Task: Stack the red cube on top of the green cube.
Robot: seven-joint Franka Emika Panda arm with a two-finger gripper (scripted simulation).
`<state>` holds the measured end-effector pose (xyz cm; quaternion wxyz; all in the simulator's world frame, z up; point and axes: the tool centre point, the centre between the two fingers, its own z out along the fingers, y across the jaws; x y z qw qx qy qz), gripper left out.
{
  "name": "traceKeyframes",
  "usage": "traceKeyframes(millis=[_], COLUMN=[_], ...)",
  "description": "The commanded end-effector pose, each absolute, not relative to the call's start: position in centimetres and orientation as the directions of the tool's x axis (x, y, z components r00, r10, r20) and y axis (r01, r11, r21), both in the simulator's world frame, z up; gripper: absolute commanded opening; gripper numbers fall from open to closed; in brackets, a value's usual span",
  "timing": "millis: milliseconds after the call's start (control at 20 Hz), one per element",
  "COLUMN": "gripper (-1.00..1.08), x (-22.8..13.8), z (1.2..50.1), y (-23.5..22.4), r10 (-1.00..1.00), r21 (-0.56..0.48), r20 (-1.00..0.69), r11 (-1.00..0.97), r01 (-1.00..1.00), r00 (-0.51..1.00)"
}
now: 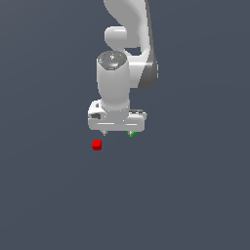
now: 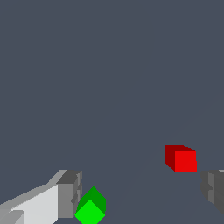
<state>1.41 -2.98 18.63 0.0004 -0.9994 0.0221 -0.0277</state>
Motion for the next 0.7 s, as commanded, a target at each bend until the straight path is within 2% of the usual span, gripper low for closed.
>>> traceKeyframes(millis=[0,300,650], gripper=[1.00,1.00,1.00], x=[1.4,0.9,-1.0], z=[18.6,17.3,12.6], y=[-3.0,-4.3,-9.1], r10=[-0.044,-0.045,-0.049], r21=[-0.002,-0.002,-0.001], r20=[0.055,0.049,0.026], r11=[-0.999,-0.999,-0.999], r01=[-0.044,-0.045,-0.049], r00=[0.997,0.998,0.998])
